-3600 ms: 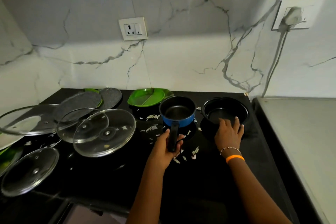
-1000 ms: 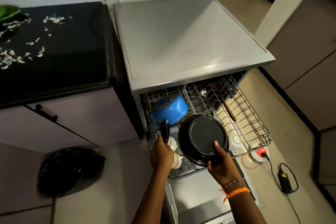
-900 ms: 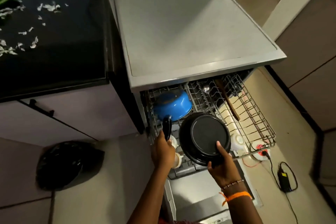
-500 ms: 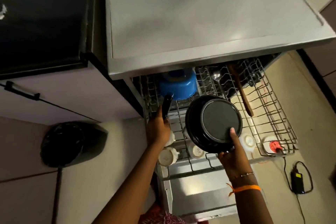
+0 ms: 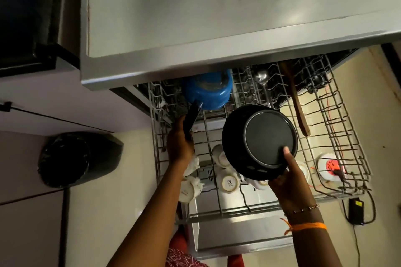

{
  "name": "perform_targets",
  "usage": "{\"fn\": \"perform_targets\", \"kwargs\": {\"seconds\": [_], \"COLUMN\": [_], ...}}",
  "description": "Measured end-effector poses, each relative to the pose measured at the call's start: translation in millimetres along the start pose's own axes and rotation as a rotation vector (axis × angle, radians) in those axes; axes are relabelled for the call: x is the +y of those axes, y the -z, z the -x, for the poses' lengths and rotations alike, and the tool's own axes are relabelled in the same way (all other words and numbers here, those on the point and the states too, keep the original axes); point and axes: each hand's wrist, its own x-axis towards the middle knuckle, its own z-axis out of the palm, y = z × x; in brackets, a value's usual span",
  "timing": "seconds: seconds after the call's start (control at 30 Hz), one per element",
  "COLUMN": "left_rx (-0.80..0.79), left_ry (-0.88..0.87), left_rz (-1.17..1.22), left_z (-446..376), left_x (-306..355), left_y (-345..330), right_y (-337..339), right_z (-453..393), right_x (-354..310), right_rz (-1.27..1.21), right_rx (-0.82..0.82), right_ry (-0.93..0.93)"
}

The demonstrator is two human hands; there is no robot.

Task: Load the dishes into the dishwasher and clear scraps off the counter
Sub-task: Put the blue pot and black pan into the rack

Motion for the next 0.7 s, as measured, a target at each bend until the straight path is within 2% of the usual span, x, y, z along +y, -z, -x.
{"fn": "perform_targets", "kwargs": {"seconds": [0.13,0.27,0.43,0.5,0.53,0.6,0.67,0.7], "left_rx": [-0.074,-0.133,-0.218,-0.22,-0.191,-0.128,-0.08,-0.057], "left_ry": [0.028,0.199,-0.082,-0.118,-0.095,0.004,0.027,0.009], "left_rz": [-0.081,-0.202,-0.208,-0.227,-0.202,-0.006,0.179,0.188], "left_z": [-14,-25,-56,-64,-66,-61,-55,-55], "left_x": [-16,-16,4,4,1,3,14,22], "left_y": [-7,-21,-28,-31,-34,-35,-33,-31], "right_y": [-7,-16,-23,-25,-26,-27,-30,-31], "right_z": [-9,-17,-22,-23,-23,-24,-23,-23], "right_x": [-1,-1,0,2,4,7,10,11], "right_rz": [0.062,0.083,0.068,0.06,0.064,0.084,0.087,0.077], "right_rx": [0.002,0.012,0.01,0.016,0.018,0.02,0.025,0.026], "right_ry": [-0.008,0.009,0.025,0.029,0.025,0.021,0.012,0.014]}}
